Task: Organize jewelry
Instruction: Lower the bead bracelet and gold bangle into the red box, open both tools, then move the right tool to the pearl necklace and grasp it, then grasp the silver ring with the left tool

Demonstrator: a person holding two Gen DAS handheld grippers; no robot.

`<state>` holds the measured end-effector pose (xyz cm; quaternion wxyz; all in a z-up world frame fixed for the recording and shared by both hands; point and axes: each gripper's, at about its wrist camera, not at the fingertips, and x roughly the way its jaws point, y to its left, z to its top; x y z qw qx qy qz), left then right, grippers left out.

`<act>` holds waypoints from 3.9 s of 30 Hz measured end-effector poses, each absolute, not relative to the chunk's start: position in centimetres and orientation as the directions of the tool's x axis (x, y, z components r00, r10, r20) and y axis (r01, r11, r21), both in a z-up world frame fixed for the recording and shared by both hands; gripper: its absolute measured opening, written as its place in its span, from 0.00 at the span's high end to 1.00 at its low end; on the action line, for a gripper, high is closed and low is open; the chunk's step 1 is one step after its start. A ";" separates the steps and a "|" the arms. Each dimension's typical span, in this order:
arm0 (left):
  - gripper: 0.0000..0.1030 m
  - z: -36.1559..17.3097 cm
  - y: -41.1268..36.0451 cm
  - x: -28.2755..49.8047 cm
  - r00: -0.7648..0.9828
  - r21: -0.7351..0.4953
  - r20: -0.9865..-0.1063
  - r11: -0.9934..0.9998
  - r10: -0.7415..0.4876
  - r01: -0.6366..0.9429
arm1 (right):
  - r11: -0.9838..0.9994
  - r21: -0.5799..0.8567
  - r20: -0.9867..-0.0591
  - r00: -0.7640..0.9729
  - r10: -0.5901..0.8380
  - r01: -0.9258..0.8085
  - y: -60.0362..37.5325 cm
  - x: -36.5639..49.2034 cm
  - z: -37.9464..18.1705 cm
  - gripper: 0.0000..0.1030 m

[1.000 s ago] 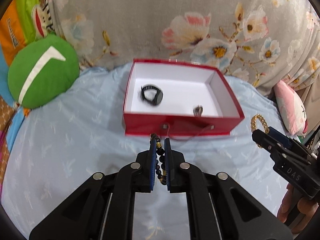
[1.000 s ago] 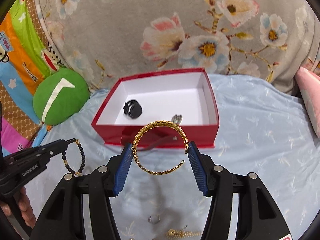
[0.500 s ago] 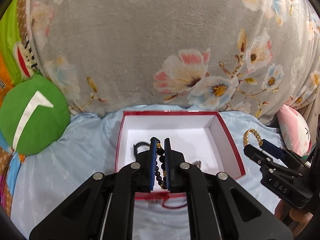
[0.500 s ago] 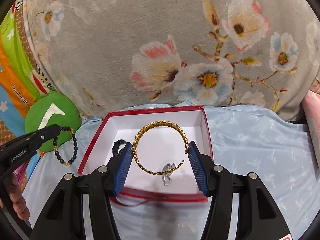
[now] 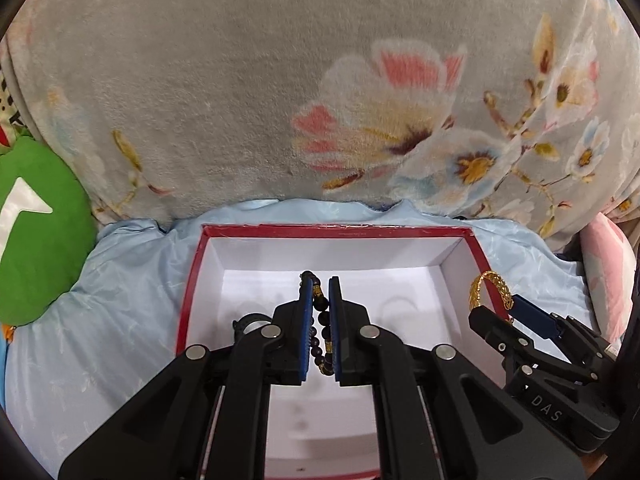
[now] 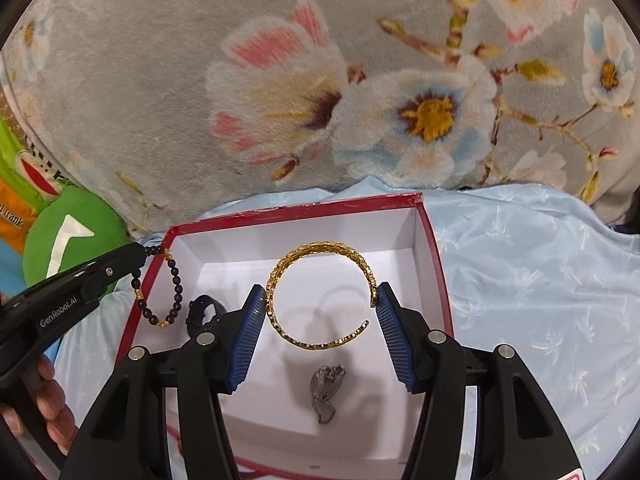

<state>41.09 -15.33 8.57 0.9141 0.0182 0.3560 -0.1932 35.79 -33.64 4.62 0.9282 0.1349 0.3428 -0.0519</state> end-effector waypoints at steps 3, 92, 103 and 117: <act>0.93 7.7 -16.3 42.3 0.663 -0.094 -0.672 0.926 -0.330 0.366 | 0.958 0.206 -0.662 0.749 -0.013 0.199 -33.8 37.0 3.8 0.46; 0.24 -4.9 2.9 9.2 0.418 -0.173 -0.878 0.968 -0.235 0.181 | 0.909 0.246 -0.808 0.589 0.000 0.337 -27.1 6.6 -9.2 0.87; 0.24 -4.6 -1.7 9.3 0.394 -0.185 -0.875 0.946 -0.282 0.265 | 0.931 0.201 -0.784 0.620 -0.035 0.306 -26.7 3.6 -6.6 0.87; 0.26 -6.8 -13.9 13.5 0.336 -0.157 -0.888 0.894 -0.314 0.420 | 0.916 0.228 -0.791 0.612 -0.024 0.331 -28.3 2.1 -6.3 0.87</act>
